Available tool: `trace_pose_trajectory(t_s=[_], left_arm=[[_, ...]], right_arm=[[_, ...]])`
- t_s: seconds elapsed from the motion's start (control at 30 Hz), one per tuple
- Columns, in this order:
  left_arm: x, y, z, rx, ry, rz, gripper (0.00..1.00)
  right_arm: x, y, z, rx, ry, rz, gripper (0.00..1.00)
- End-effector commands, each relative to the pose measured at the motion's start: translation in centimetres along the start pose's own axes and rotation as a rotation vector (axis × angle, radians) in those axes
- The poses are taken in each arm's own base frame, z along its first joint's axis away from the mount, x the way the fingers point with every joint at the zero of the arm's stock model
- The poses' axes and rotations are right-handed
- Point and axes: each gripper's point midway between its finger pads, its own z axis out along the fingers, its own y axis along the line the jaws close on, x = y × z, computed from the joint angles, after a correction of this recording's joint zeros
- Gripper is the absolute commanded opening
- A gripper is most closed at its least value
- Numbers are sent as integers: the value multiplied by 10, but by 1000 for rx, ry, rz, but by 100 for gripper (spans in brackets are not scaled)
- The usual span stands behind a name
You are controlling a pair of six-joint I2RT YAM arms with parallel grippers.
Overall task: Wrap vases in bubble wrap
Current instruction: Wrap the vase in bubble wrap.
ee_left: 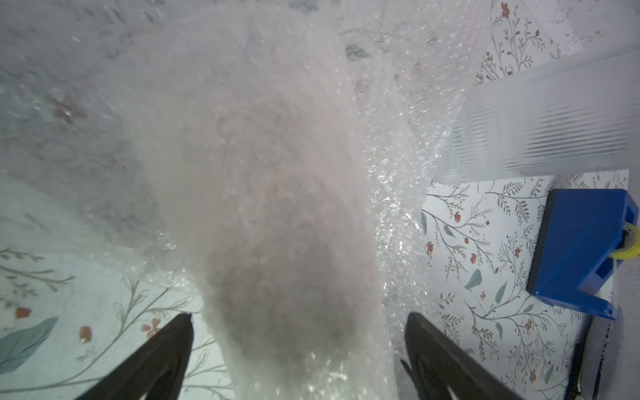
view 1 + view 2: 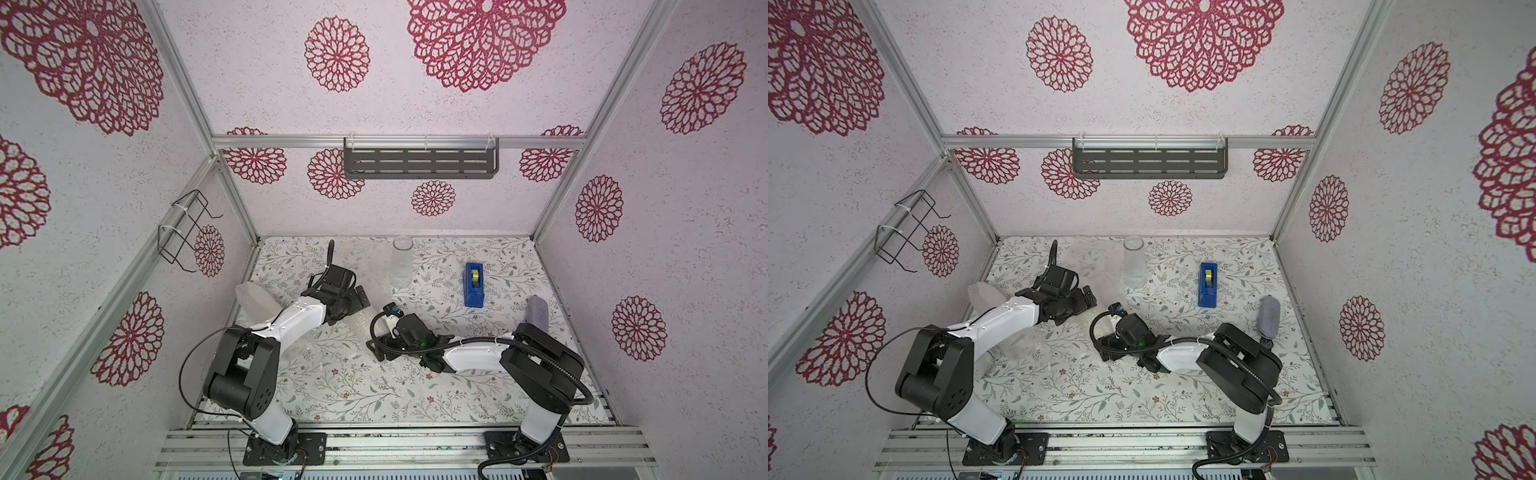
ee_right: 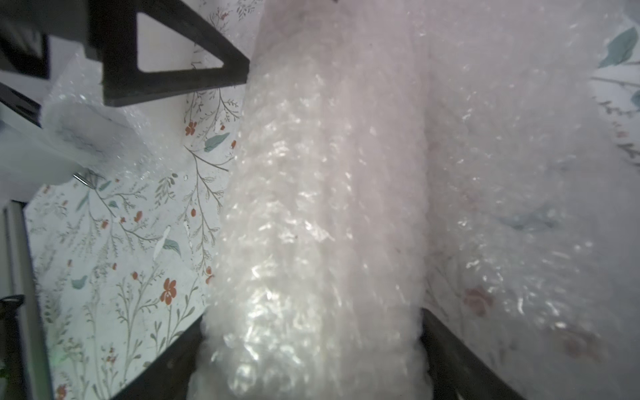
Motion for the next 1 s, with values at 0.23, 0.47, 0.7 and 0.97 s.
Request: trace_pose_trajectory(t_s=[0.23, 0.47, 0.7, 0.97], left_arm=[[7, -5, 1, 55, 7, 35, 99], [13, -12, 23, 68, 66, 51, 85], [22, 5, 42, -28, 117, 54, 66], [24, 10, 49, -56, 129, 50, 65]], right_arm=[[13, -3, 7, -147, 43, 266, 80], [9, -8, 7, -172, 7, 333, 81], [-3, -15, -5, -100, -34, 267, 92], [-19, -24, -30, 56, -60, 76, 99]])
